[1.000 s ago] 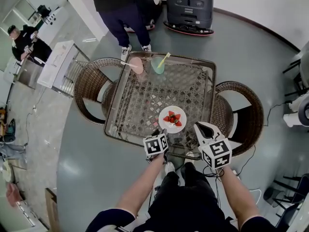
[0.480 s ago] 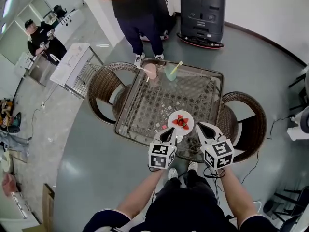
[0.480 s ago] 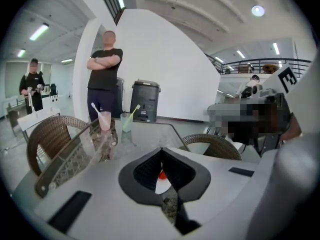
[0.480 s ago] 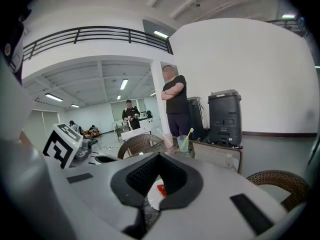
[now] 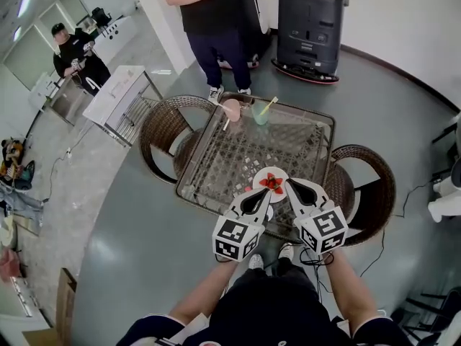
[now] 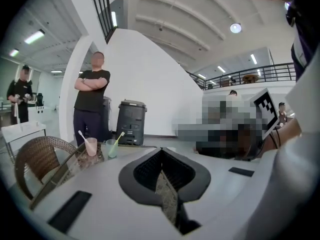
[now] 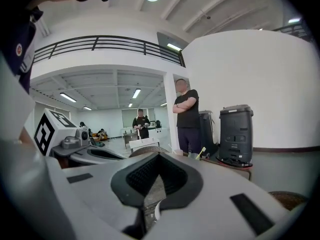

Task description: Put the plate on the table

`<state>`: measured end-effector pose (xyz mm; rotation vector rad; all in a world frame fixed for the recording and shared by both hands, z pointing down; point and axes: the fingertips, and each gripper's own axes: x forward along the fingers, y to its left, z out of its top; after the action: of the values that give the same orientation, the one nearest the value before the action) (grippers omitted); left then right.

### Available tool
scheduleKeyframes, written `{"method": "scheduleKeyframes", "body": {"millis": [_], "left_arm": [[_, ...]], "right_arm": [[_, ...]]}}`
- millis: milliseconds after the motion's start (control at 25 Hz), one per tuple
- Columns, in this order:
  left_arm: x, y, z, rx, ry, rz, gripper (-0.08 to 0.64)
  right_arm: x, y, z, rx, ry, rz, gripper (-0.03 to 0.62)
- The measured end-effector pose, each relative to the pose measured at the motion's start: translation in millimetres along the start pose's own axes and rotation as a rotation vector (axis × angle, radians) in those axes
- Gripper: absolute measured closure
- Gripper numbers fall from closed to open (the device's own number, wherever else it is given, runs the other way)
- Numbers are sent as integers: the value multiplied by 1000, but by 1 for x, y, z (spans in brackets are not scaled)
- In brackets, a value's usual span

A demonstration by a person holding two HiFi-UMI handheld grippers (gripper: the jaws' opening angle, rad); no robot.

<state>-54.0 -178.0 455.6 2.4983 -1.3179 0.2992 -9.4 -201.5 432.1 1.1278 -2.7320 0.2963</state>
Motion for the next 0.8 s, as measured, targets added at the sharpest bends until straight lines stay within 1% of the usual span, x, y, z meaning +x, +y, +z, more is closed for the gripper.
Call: {"method": "scheduleKeyframes", "body": {"millis": [120, 320, 520, 800], "left_arm": [[-5, -8, 7, -11, -18, -17, 554], [-5, -16, 14, -8, -32, -32, 554], [-5, -22, 15, -11, -36, -49, 554], [-4, -22, 20, -14, -40, -47, 554]], "right_arm": [[-6, 3, 7, 8, -27, 4, 589], [-11, 3, 16, 6, -57, 9, 589], [-14, 3, 16, 3, -57, 11, 589], [-15, 1, 22, 2, -67, 8, 589]]}}
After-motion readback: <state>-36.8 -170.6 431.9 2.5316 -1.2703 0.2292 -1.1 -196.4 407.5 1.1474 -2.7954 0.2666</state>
